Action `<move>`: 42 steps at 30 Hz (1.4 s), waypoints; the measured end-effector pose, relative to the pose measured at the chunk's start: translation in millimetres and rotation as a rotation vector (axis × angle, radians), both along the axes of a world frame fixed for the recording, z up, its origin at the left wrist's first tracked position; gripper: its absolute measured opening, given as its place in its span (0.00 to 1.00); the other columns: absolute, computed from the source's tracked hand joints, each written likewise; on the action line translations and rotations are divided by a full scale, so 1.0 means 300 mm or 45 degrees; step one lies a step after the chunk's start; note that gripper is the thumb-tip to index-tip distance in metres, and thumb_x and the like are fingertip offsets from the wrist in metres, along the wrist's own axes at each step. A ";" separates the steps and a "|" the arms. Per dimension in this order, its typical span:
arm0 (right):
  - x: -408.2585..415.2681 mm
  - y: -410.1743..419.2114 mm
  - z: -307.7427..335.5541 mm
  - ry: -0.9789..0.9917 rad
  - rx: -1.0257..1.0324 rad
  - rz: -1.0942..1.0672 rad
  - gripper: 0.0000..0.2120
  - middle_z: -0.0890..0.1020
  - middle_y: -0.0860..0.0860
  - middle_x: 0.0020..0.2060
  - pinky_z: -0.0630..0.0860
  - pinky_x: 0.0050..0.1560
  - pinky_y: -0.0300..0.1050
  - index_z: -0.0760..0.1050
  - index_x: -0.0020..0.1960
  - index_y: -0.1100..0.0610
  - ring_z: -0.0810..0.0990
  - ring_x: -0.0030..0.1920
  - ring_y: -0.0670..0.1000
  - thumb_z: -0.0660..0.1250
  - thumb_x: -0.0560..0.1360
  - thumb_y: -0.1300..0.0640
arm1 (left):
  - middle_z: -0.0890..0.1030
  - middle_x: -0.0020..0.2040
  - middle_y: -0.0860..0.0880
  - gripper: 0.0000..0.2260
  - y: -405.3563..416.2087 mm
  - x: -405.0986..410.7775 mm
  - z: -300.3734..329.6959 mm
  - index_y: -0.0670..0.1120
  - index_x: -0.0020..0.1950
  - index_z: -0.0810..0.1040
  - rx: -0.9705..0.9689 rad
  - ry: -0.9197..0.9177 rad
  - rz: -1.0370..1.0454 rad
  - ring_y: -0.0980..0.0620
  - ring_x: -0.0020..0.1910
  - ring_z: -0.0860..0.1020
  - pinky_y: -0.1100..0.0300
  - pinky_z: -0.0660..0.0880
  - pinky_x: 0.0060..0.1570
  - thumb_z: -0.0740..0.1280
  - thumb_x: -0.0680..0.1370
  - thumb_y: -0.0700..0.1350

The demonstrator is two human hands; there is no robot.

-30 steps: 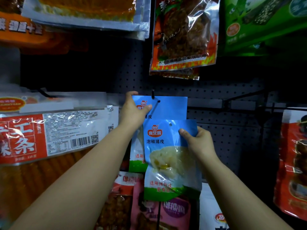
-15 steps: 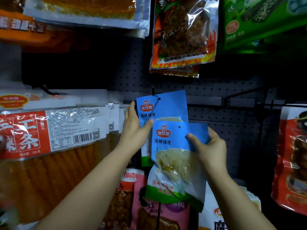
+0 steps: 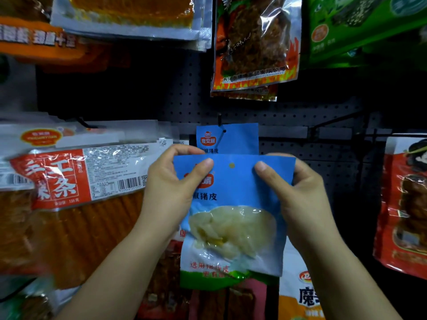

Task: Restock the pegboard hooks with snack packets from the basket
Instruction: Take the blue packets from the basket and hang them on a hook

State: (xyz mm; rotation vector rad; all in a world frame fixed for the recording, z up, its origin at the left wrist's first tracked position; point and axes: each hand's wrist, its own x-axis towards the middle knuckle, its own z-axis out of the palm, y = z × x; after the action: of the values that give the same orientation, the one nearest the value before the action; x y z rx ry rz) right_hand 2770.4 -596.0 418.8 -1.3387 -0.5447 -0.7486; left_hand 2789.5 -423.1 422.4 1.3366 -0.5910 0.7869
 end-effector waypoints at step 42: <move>0.158 0.015 -0.022 0.142 -0.065 -0.252 0.10 0.82 0.53 0.31 0.73 0.35 0.39 0.80 0.42 0.62 0.78 0.34 0.45 0.68 0.75 0.54 | 0.78 0.48 0.61 0.10 -0.007 0.124 -0.042 0.58 0.52 0.67 0.195 0.164 0.315 0.67 0.45 0.77 0.75 0.71 0.34 0.67 0.75 0.52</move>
State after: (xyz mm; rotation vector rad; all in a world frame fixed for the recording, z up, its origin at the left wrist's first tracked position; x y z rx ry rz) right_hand 2817.8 -591.5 412.1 -1.4867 -0.3481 -0.8196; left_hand 2826.8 -425.2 409.9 1.6095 -0.3937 0.8606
